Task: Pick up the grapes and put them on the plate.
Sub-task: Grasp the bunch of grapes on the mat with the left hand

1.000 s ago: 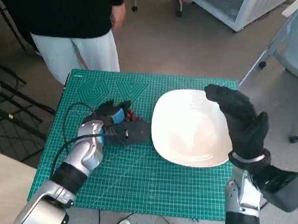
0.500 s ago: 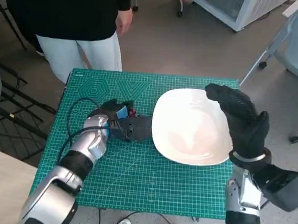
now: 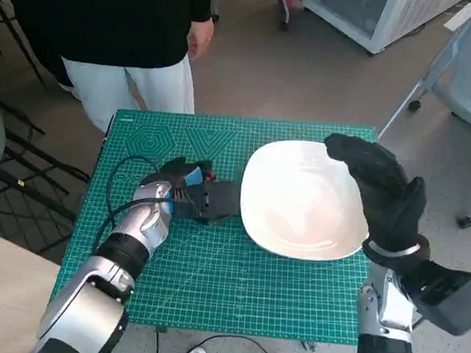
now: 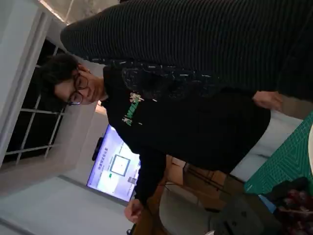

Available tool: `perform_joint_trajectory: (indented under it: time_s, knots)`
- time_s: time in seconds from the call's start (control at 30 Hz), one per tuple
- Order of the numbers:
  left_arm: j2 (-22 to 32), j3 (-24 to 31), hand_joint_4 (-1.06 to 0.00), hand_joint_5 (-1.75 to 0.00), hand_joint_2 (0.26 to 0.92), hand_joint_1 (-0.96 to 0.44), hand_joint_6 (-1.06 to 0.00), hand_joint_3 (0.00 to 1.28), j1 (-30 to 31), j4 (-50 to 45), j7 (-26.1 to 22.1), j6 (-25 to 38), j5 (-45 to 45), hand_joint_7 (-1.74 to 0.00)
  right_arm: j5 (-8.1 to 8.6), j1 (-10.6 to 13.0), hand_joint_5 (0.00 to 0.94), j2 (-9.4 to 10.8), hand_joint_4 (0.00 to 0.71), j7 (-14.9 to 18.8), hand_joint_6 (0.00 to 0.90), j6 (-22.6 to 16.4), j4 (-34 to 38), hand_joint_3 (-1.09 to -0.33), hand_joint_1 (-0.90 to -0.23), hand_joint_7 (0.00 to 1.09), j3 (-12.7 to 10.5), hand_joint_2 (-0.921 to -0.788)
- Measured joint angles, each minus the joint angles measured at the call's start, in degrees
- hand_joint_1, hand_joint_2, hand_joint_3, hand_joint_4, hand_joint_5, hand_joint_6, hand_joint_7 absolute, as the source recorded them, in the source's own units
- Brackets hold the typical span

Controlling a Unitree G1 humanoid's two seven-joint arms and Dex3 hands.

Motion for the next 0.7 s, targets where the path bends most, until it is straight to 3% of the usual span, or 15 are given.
perform_joint_trajectory:
  time_s: [0.17,0.23,0.3,0.47,0.7]
  knots:
    - [0.15,-0.63,-0.56,-0.65,0.77,-0.12,-0.62,0.01,0.0,0.21,1.96,-0.8,0.13,-0.02,0.0,0.0,0.009,-0.01,0.182,0.0,-0.001,-0.01,0.11,-0.579,-0.491,0.39,0.05,-0.921]
    - [0.23,-0.91,-0.6,-0.87,0.815,0.02,-0.68,0.01,-0.01,0.31,2.75,-1.03,0.28,-0.06,0.0,-0.01,0.009,-0.01,0.182,0.0,-0.001,-0.01,0.18,-0.579,-0.491,0.39,0.07,-0.921]
    - [0.38,-1.31,-0.67,-1.01,0.865,0.18,-0.72,0.02,0.0,0.37,3.66,-1.19,0.56,-0.19,0.0,-0.01,0.009,-0.01,0.182,0.0,-0.001,-0.01,0.22,-0.579,-0.492,0.39,0.08,-0.921]
    - [0.63,-2.91,-0.7,-1.23,0.911,0.05,-0.68,0.04,0.02,0.29,6.2,-1.09,1.55,-0.85,0.0,-0.01,0.008,-0.02,0.183,0.0,-0.001,0.0,0.23,-0.577,-0.496,0.38,0.09,-0.921]
    - [0.56,-4.09,-0.59,-1.34,0.92,0.0,-0.67,0.09,0.11,-0.87,8.26,0.03,2.66,-1.06,0.0,-0.14,0.008,-0.03,0.183,0.0,-0.001,0.01,0.24,-0.578,-0.499,0.37,0.12,-0.921]
